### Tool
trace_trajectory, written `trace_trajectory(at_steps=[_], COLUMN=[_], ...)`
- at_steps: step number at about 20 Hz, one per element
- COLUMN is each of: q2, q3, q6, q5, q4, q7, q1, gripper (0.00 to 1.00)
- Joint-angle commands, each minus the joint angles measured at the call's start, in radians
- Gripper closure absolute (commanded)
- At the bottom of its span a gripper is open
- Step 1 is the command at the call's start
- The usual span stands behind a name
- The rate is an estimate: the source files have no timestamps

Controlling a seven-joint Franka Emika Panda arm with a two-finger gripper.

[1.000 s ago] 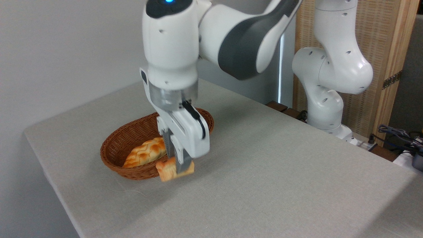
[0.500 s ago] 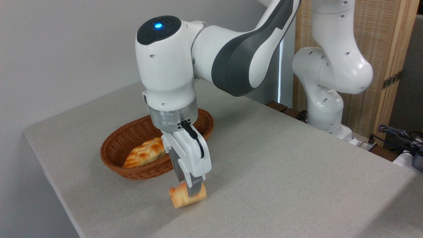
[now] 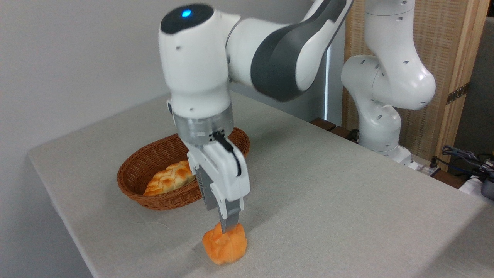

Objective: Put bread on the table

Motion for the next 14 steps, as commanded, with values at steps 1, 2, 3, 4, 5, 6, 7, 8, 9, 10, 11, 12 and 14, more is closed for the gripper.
trace_trajectory(at_steps=[1, 2, 3, 4, 5, 6, 7, 8, 9, 10, 11, 12, 14], q2=[-0.059, -0.082, -0.091, -0.107, -0.128, -0.136, -0.142, -0.142, -0.141, -0.138, -0.136, -0.134, -0.133], q3=[-0.001, -0.029, -0.053, -0.105, -0.165, -0.188, -0.214, -0.221, -0.221, -0.208, -0.207, -0.208, -0.208], q6=[-0.071, -0.106, -0.123, -0.153, -0.169, -0.172, -0.175, -0.175, -0.174, -0.174, -0.175, -0.183, -0.210], q5=[-0.022, -0.026, -0.026, -0.029, -0.029, -0.027, -0.027, -0.023, -0.013, -0.003, 0.023, 0.058, 0.080], q4=[0.040, 0.064, 0.074, 0.080, 0.080, 0.080, 0.080, 0.082, 0.082, 0.085, 0.085, 0.085, 0.086], q7=[-0.018, -0.031, -0.045, -0.094, -0.157, -0.188, -0.258, -0.359, -0.443, -0.462, -0.456, -0.434, -0.384], q1=[0.007, 0.008, 0.013, 0.046, 0.080, 0.087, 0.087, 0.071, 0.041, 0.000, -0.010, -0.010, -0.010], gripper=[0.00, 0.00, 0.00, 0.00, 0.00, 0.00, 0.00, 0.00, 0.00, 0.00, 0.00, 0.00, 0.00])
